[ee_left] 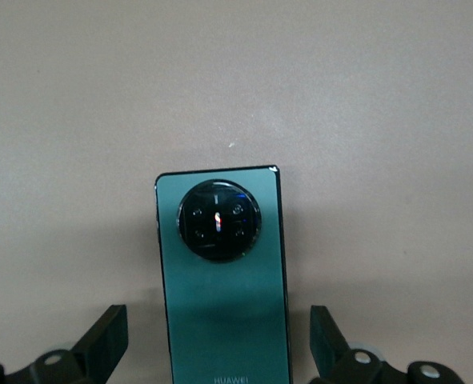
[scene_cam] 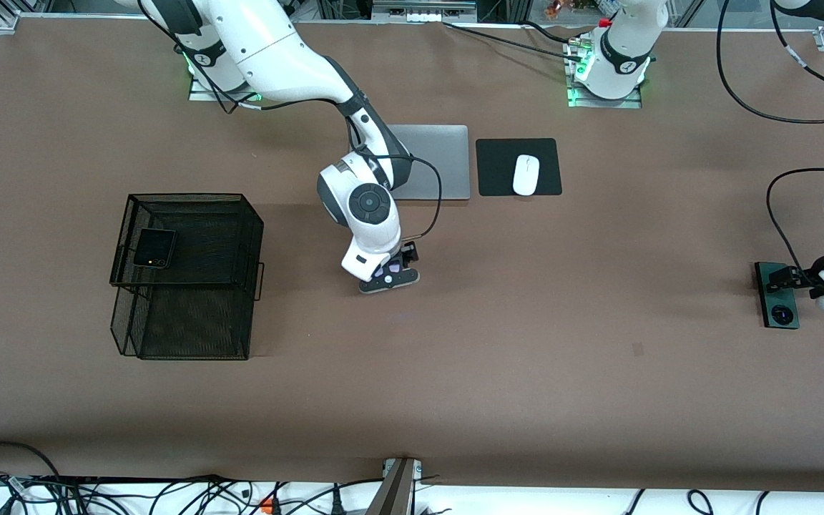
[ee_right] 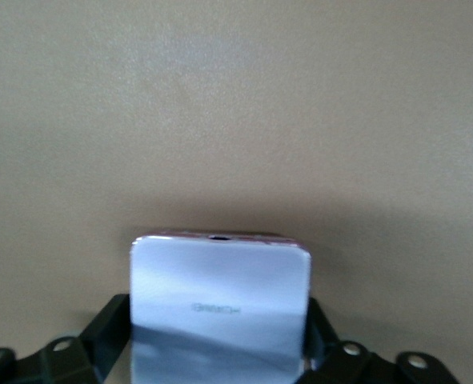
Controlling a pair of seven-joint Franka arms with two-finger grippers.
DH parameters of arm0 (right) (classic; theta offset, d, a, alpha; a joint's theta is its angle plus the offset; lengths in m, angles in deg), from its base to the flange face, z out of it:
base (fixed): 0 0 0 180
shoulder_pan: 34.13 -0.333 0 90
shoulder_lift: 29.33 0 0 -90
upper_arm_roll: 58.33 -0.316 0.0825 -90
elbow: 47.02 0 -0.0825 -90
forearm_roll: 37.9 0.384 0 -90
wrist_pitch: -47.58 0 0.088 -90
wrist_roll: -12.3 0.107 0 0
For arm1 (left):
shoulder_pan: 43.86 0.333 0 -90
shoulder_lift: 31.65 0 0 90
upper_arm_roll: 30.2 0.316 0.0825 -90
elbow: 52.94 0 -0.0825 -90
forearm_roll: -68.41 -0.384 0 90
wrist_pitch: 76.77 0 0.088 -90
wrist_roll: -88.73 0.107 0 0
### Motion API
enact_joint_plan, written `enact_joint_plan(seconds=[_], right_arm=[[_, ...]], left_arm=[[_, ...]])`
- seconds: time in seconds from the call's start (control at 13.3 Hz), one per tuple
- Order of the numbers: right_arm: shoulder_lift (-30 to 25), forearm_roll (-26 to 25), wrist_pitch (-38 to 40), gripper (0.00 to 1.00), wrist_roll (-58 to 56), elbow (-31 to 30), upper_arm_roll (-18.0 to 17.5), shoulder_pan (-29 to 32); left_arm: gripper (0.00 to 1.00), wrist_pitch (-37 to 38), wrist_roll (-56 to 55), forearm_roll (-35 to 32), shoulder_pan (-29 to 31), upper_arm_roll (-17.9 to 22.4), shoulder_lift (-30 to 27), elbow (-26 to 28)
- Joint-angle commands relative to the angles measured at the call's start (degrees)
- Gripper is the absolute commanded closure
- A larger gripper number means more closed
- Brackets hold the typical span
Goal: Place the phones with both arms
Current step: 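Carry the white phone with the right gripper into the basket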
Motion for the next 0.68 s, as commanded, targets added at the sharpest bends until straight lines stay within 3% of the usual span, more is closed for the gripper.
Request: enact_joint_plan(seconds=[0.0,0.15,0.3,0.45,0.6], right_arm=[[0.24,0.22,-1.07,0.94,-0.28,-0.20,0.29,-0.34],[-1.25,0.22,0.42,1.00,-0.29,-0.20,1.51,-0.34],[-6.85,0.31,8.82,1.00,-0.03,-0.11,5.10,-0.34],[-13.18,0.31,17.69,1.00,-0.02,-0.28,10.19,-0.34],[-16.97,0.14,21.08,1.00,-1.16,-0.28,16.43,-0.25]], left_arm=[[0.00,-2.60,1.07,2.98,0.57,-0.65,1.09,-0.03],[0.00,-3.13,1.07,3.70,0.66,-0.65,1.36,-0.03],[0.00,-4.27,0.45,4.39,0.83,-0.65,1.88,-0.03],[0.00,-5.76,0.45,5.36,1.01,-0.65,2.85,0.05],[0.00,-6.74,0.19,6.67,1.01,-0.65,3.64,0.05]])
